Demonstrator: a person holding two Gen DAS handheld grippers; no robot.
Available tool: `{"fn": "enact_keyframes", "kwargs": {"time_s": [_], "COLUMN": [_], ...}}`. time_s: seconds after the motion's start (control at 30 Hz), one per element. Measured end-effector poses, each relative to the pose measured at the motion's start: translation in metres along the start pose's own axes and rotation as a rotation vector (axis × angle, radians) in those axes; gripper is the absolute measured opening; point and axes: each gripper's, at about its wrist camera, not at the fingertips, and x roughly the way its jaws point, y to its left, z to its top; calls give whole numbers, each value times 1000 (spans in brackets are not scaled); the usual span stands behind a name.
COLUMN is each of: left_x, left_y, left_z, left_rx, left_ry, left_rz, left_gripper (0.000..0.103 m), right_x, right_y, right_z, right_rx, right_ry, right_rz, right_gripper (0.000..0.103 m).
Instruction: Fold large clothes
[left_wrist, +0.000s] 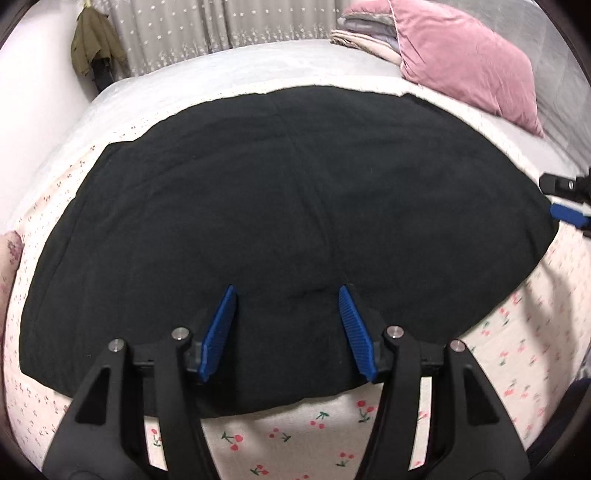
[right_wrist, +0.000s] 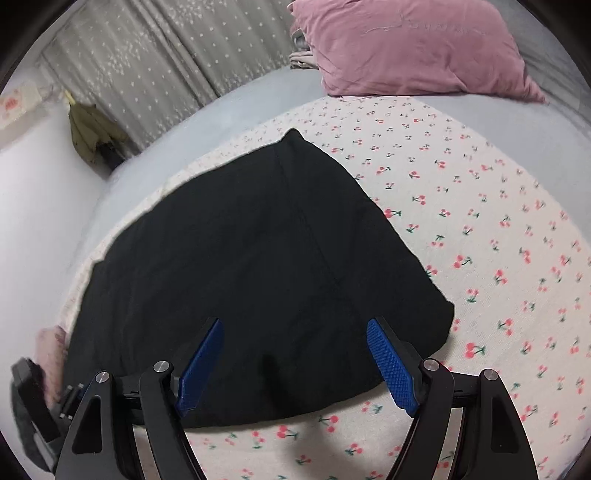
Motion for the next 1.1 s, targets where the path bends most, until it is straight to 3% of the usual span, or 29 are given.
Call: {"fn": "enact_keyframes", "kwargs": {"time_s": [0.1,0.27,0.33,0.5,0.63,0.7,0.77,0.83,1.0,1.1], "left_x": [-1,21,19,19,61,82,112,126,122,143], "left_y": [-5,-15,-7,14,20,25,29,37,41,42], "left_z": [9,13,24,76,125,137,144,146,185,201], "left_rx": [8,35,6,-78,-106,-120,-125,-178,-202,-210], "left_ry": [-6,64,83,46,92,114,186,231,147,160], "left_rz": [-2,63,31,-11,20,39,89,71,46,75], "left_gripper": [60,65,66,66,66,66,67,72,72,72], "right_x": [-8,0,4,-1,5,10,13,17,22,23], "right_y": [0,3,3,4,7,7,8,10,13,14], "right_z": [2,1,0,3,2,2,3,2,2,2], "right_rx": [2,-3,-5,11,2,8,10,2,4,-2], "right_ry": [-38,5,24,4,25,39,51,67,91,92], "right_rz": [-2,6,7,39,47,55,63,61,86,85], "right_gripper": [81,81,81,81,81,81,81,81,81,81]}}
